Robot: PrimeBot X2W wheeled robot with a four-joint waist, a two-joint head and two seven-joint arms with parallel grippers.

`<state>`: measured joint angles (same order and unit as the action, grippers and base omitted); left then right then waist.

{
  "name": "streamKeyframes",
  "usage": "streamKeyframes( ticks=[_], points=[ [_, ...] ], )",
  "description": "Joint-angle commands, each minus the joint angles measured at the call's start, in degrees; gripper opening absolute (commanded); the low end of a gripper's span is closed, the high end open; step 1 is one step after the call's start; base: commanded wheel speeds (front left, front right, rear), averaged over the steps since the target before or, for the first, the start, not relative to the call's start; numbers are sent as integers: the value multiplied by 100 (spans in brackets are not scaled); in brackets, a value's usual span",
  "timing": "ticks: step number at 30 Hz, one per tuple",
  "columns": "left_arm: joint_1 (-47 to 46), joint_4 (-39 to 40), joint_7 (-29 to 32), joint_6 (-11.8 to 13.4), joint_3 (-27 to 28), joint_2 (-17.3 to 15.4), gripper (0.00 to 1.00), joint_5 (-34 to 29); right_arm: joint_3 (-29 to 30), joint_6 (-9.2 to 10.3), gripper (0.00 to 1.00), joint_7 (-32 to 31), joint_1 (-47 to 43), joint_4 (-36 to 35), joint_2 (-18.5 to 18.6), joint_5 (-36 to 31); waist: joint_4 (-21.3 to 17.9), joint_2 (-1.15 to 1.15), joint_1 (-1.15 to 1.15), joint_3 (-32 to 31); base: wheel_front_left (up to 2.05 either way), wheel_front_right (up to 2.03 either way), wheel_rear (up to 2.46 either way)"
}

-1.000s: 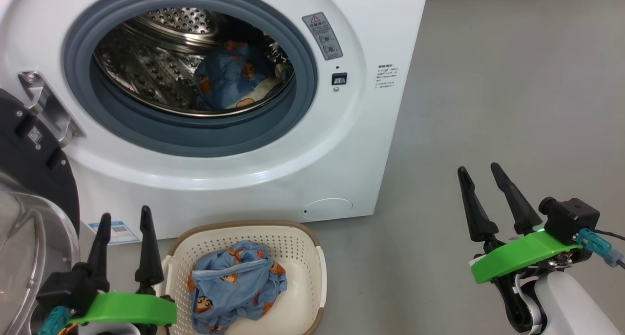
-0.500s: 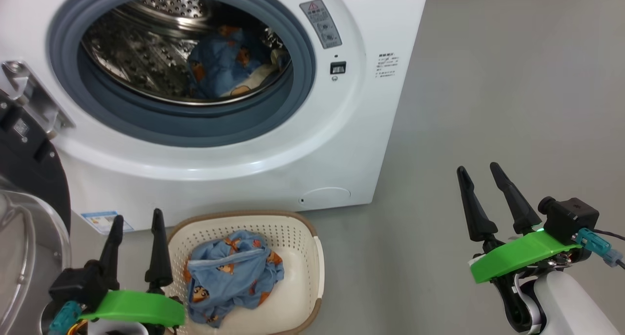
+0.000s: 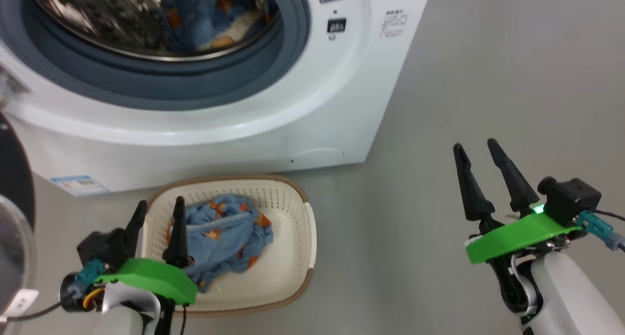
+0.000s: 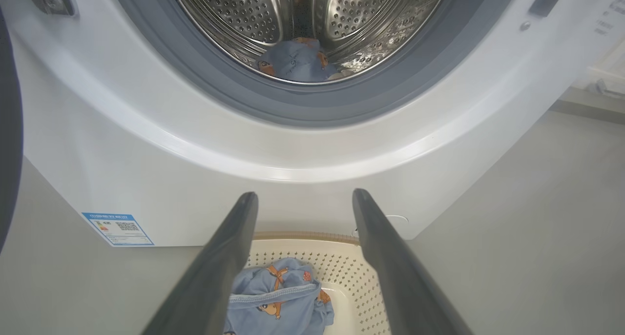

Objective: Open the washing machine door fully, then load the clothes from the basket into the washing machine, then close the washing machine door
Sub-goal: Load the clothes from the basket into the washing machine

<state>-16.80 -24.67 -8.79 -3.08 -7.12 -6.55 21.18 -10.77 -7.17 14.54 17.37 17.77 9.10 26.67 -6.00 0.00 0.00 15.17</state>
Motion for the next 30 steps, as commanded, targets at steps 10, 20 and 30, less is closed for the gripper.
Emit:
streamKeyframes(
  ticks=[10, 20, 30],
  points=[
    [-901, -987, 109, -186, -36, -371, 100, -88, -90, -32, 100, 46, 399, -268, -149, -136, -361, 0, 0, 1155, 0, 0, 0],
    [-1870, -2490, 404, -310, -351, -541, 100, -212, -88, -32, 100, 46, 675, -406, -263, -194, -557, 0, 0, 1950, 0, 0, 0],
    [-2831, -4078, 839, -291, -494, -734, 100, -251, -135, -32, 100, 46, 940, -565, -381, -243, -876, 0, 0, 2675, 0, 0, 0]
  ],
)
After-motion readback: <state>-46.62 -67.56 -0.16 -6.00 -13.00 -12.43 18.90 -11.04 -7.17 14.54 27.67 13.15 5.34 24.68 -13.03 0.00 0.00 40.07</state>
